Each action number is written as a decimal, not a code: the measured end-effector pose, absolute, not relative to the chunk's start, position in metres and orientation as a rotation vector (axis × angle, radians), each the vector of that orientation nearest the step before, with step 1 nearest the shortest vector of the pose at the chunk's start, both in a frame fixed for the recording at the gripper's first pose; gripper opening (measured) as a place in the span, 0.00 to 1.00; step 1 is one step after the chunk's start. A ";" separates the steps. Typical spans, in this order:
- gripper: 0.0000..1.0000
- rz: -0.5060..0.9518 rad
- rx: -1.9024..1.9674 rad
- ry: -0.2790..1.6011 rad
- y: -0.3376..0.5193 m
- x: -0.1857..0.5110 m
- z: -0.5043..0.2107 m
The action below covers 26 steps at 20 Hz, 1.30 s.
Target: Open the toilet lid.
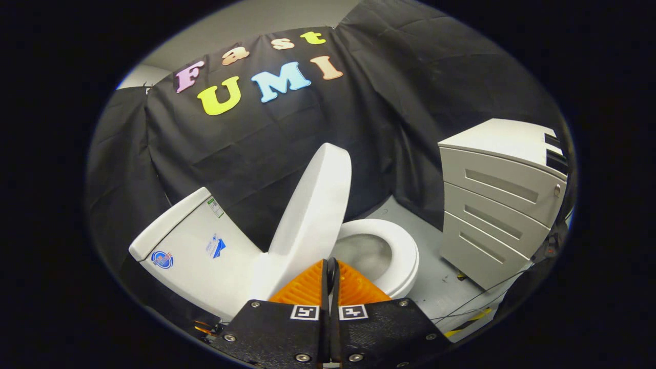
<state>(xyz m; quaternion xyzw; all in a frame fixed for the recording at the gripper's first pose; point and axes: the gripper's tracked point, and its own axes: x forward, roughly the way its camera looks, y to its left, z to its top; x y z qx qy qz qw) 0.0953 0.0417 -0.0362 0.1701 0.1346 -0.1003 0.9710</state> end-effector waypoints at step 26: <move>0.00 -0.138 -0.021 0.070 0.140 0.101 0.039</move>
